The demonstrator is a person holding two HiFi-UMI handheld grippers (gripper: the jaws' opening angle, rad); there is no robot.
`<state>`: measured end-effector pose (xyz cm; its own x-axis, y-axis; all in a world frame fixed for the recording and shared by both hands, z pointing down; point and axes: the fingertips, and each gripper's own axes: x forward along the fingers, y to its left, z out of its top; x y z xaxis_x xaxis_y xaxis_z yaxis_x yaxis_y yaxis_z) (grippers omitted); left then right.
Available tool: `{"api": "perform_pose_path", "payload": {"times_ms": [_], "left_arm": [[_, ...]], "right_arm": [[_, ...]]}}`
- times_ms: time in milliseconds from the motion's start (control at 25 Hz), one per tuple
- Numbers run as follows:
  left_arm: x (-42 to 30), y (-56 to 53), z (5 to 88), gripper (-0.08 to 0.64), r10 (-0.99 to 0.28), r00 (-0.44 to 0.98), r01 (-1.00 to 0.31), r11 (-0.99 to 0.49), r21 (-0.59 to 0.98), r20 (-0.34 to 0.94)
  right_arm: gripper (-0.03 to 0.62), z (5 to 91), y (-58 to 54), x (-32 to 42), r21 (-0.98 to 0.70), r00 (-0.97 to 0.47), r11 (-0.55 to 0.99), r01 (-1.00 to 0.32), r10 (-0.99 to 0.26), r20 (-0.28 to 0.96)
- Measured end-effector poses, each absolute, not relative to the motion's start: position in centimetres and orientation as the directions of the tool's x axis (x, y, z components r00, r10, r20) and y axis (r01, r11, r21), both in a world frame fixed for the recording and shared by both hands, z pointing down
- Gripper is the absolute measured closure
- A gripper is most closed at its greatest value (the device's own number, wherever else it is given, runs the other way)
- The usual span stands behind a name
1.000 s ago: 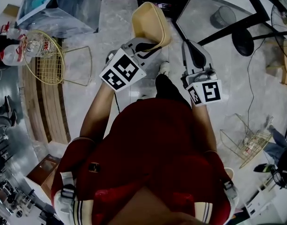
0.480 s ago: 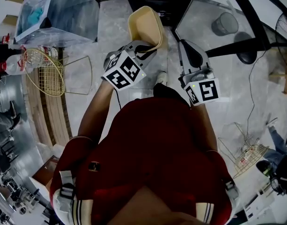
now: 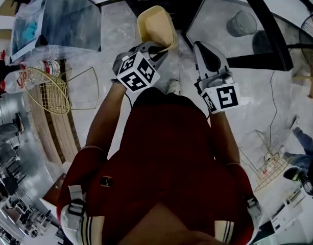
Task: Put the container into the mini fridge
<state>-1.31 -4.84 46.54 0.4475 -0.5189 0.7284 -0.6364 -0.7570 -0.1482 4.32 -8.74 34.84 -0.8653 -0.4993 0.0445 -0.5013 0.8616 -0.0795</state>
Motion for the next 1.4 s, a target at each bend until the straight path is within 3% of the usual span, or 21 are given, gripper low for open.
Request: {"api": "perform_pose_path", "payload": {"times_ms": [840, 1400], "left_arm": [[-8.5, -16.4, 57.2, 0.538, -0.352, 0.391, -0.368, -0.907, -0.206, 0.850], [-10.0, -24.8, 65.7, 0.538, -0.290, 0.334, -0.300, -0.935, -0.191, 0.897]], "right_arm": [[0.593, 38.5, -18.0, -2.2, -0.052, -0.734, 0.735, -0.677, -0.667, 0.130], [0.594, 41.7, -23.1, -2.8, -0.055, -0.655, 0.658, -0.751, -0.731, 0.189]]}}
